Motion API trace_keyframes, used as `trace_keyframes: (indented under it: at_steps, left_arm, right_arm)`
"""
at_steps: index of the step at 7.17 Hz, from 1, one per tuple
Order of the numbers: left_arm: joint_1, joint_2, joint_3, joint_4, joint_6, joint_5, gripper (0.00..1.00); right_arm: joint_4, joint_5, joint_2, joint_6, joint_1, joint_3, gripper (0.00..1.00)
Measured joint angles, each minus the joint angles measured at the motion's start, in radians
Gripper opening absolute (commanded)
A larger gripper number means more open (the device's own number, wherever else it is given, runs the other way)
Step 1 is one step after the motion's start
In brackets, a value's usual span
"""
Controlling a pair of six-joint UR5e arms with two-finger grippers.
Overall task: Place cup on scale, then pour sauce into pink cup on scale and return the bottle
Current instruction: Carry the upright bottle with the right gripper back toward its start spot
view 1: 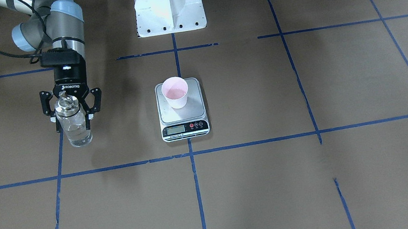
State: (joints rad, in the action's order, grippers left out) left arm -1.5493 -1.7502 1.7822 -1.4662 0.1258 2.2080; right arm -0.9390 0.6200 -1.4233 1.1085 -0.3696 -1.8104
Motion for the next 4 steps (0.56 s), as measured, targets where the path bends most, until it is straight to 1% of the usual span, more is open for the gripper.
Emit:
trace_keyframes:
  at_steps: [2,4]
  left_arm:
    - [0.0,0.001,0.011,0.009,0.0,0.0,1.0]
    - [0.0,0.001,0.012,0.009,0.0,-0.001,1.0]
  right_arm:
    - [-0.002,0.078,-0.051,0.107,-0.045,-0.002,0.0]
    - [-0.005,0.12,-0.07,0.202,-0.057,-0.003,0.0]
